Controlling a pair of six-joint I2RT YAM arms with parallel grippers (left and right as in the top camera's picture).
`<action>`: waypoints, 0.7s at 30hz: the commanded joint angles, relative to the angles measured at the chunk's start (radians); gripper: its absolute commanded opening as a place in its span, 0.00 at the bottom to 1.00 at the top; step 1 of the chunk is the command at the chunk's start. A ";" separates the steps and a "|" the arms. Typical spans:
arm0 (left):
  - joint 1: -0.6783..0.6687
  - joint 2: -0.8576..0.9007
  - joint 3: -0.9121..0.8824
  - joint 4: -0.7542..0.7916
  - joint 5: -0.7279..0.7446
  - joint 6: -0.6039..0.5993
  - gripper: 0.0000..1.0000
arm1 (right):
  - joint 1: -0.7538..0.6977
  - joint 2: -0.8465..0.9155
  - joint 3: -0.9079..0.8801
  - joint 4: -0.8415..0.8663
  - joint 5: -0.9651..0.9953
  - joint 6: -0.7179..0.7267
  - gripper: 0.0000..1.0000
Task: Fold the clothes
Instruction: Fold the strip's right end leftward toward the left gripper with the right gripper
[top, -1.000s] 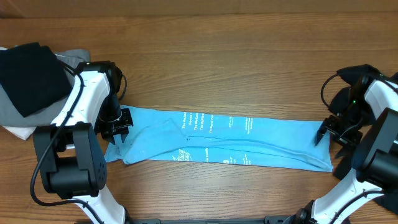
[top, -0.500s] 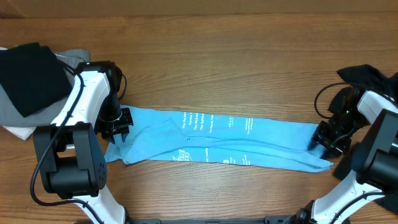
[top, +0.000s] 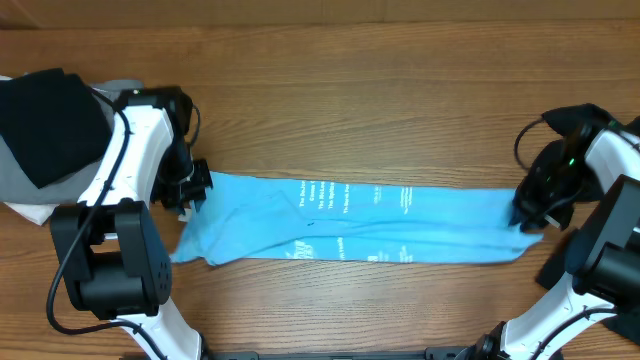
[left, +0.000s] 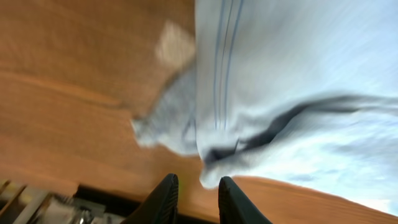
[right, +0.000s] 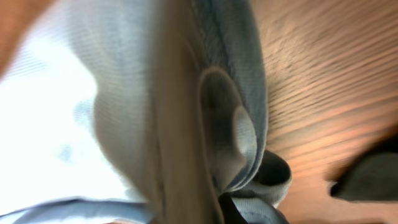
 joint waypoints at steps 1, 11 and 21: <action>0.005 -0.010 0.094 -0.007 0.060 0.005 0.26 | 0.000 -0.003 0.143 -0.044 -0.004 0.010 0.04; 0.004 -0.010 0.126 -0.009 0.123 0.004 0.29 | 0.203 -0.026 0.245 -0.170 -0.001 0.013 0.04; 0.004 -0.010 0.126 -0.018 0.123 0.001 0.29 | 0.561 -0.025 0.237 -0.180 -0.001 0.099 0.04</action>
